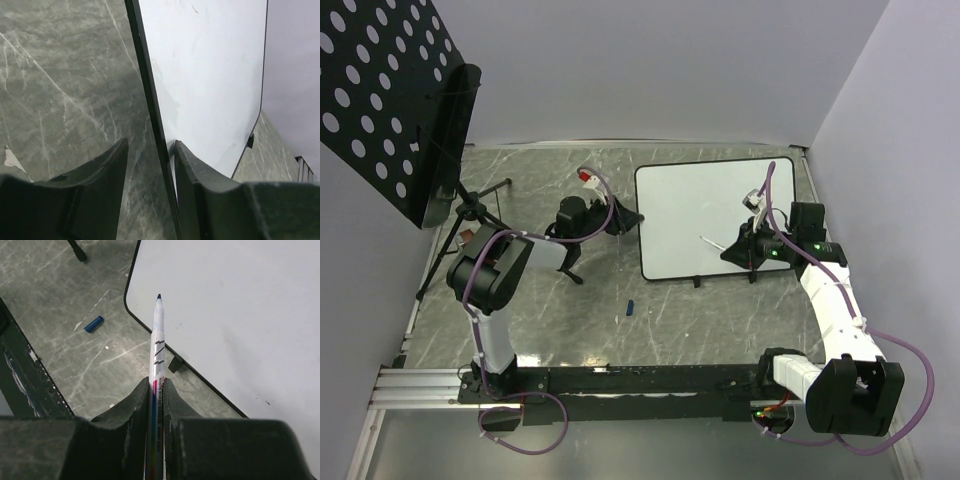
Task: Write a sentence on the whiteboard
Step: Adjust the whiteboard on the whiteboard stand, then write a sentence on the whiteboard.
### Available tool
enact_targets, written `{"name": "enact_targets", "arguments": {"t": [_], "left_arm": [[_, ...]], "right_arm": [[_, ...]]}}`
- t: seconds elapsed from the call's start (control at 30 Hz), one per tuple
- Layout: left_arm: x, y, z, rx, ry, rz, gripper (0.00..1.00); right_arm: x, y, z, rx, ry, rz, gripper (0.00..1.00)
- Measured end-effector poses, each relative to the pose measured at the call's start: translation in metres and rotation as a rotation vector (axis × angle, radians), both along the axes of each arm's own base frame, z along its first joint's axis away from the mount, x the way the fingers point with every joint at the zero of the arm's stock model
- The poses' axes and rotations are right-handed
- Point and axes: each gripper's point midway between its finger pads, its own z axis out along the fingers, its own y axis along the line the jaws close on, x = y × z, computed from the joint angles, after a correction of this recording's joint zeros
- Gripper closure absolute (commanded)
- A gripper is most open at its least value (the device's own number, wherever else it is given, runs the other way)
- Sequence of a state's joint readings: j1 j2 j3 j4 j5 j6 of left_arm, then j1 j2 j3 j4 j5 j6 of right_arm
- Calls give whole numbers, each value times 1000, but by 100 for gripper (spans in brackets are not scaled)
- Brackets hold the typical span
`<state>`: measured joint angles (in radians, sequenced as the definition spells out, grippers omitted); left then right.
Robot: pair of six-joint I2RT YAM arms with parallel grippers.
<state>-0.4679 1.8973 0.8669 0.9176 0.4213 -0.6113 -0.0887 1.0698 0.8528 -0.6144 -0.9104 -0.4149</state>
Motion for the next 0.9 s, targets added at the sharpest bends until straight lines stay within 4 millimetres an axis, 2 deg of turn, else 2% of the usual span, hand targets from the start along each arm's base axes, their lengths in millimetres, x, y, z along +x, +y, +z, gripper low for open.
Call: {"name": "enact_targets", "arguments": {"t": [0.2,0.3,0.43,0.47,0.5,0.6,0.77,0.83,0.9], "left_arm": [[4,1,1,9,-12,17,29],[4,2,2,11,-16,17,23],[3,1,7,7,-23,13,18],[3,2,11,3,-30,12,18],[2,1,15,-1,-36,10,11],[-1,1,29,-15,-53,3,6],[-3,10,54,-32,-60,18,4],[-4,16,65,-32,-61,35,1],[-6,22,77,-31,-66,50,3]], "right_arm": [[0,0,0,-1,-1,1,100],[0,0,0,-1,-1,1,100],[0,0,0,-1,-1,1,100],[0,0,0,-1,-1,1,100],[0,0,0,-1,-1,1,100],[0,0,0,-2,-1,1,100],[0,0,0,-3,-1,0,100],[0,-1,0,-5,-2,-2,100],[0,-1,0,-8,-5,-4,100]]}}
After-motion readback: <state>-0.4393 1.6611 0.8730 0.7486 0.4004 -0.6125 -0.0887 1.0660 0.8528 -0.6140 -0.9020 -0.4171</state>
